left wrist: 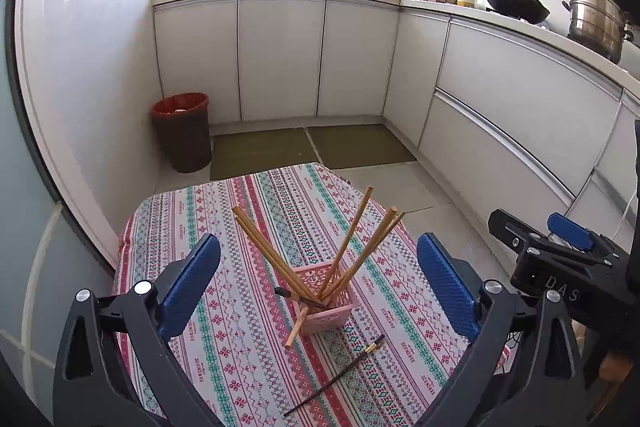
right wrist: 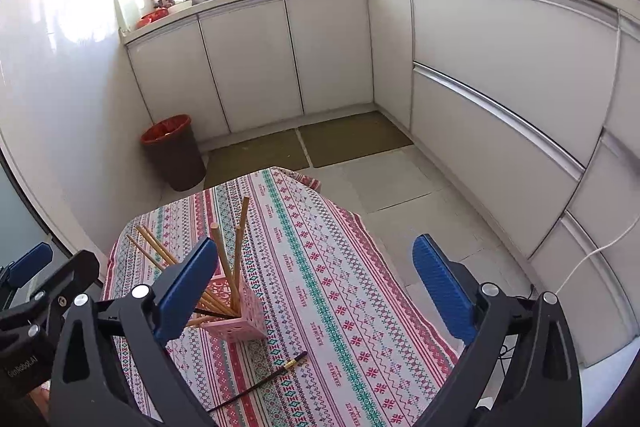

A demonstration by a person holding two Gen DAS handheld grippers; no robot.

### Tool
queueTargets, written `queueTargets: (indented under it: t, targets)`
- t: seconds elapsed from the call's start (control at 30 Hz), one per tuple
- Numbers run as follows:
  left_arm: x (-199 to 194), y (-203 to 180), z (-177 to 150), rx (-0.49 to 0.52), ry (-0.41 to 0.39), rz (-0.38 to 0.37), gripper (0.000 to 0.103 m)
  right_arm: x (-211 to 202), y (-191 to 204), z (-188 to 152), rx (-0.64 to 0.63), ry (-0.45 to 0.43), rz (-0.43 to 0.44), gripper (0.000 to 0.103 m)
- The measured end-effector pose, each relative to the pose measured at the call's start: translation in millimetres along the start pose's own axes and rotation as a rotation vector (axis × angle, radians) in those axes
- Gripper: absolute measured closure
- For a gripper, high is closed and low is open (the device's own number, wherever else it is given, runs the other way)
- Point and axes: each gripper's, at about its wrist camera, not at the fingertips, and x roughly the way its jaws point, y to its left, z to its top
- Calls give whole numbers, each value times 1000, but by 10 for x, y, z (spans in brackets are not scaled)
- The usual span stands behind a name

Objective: Organize utensils
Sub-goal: 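Close the left tool on the last black gold-banded chopstick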

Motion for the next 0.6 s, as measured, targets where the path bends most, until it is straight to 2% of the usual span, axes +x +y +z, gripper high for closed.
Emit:
queueTargets:
  t: [0.23, 0.33, 0.43, 0.5, 0.53, 0.6]
  targets:
    - [41, -228, -149, 94, 42, 1, 7, -79, -248, -172, 43, 2, -52, 7]
    - [92, -413, -241, 168, 88, -63, 7, -43, -471, -384, 72, 16, -108, 7]
    - [263, -728, -417, 298, 212, -191, 7, 81, -771, -696, 103, 67, -186, 7]
    - [401, -944, -578, 379, 286, -251, 7, 202, -1002, -939, 122, 139, -233, 7]
    - [518, -1064, -690, 420, 336, -278, 7, 266, -1129, -1069, 131, 179, -256, 7]
    - [784, -1205, -891, 461, 431, -286, 7, 342, -1352, -1275, 147, 232, -303, 7]
